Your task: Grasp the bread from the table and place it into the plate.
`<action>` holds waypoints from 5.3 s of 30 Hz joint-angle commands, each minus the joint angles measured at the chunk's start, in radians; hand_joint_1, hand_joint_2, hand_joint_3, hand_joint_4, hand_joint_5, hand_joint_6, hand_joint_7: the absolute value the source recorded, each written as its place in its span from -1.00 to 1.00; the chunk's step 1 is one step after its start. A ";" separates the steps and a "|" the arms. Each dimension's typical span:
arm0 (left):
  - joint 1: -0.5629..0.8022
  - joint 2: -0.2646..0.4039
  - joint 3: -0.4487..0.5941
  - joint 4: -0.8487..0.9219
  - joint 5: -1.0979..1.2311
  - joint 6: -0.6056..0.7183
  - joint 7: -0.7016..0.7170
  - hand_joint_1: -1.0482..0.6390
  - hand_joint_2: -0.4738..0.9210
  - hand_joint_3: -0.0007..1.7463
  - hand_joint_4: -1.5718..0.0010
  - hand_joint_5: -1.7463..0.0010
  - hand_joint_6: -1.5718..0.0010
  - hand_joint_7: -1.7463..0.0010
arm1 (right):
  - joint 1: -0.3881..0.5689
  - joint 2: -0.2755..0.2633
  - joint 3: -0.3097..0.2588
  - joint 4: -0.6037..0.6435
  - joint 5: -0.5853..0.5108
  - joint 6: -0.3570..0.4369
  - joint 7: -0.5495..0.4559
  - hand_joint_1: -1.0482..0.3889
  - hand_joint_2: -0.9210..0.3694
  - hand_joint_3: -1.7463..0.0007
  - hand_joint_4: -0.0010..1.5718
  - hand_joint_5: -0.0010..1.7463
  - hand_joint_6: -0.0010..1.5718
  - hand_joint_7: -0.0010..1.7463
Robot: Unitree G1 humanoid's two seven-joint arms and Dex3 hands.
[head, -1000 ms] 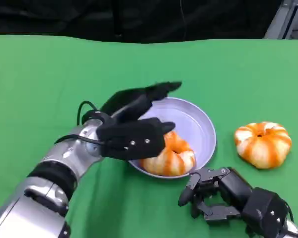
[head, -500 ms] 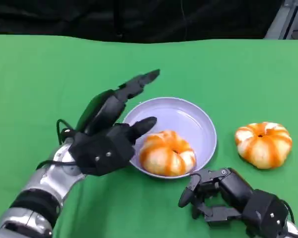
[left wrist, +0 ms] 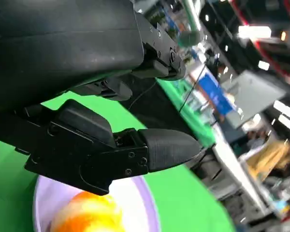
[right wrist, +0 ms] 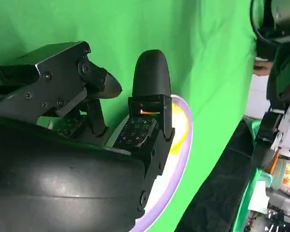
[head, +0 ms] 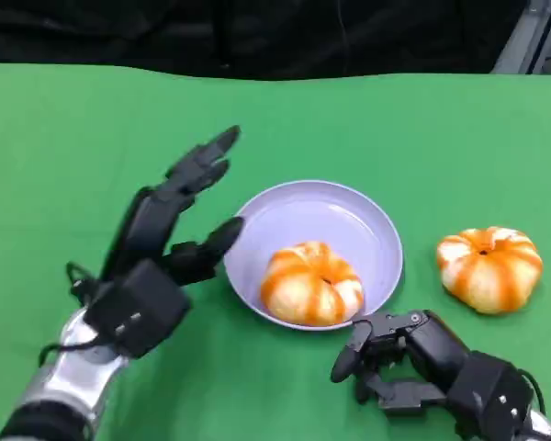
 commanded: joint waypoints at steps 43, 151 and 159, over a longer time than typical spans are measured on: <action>0.279 -0.116 0.170 -0.040 -0.398 -0.165 -0.511 -0.66 1.00 -0.32 0.18 0.97 0.49 0.98 | 0.012 -0.028 -0.007 0.007 0.014 -0.018 0.017 0.75 -0.55 -0.07 0.29 0.41 0.30 0.00; 0.263 0.052 -0.051 0.124 0.083 -0.292 -0.170 0.28 0.42 0.35 0.09 -0.79 -0.02 -0.44 | 0.015 -0.031 -0.008 0.006 0.009 -0.023 0.017 0.74 -0.60 0.05 0.25 0.49 0.32 -0.03; 0.258 0.050 -0.052 0.124 0.081 -0.287 -0.170 0.27 0.41 0.34 0.09 -0.78 -0.02 -0.44 | 0.009 -0.033 -0.011 0.012 0.013 -0.022 0.022 0.73 -0.58 0.03 0.25 0.48 0.31 -0.03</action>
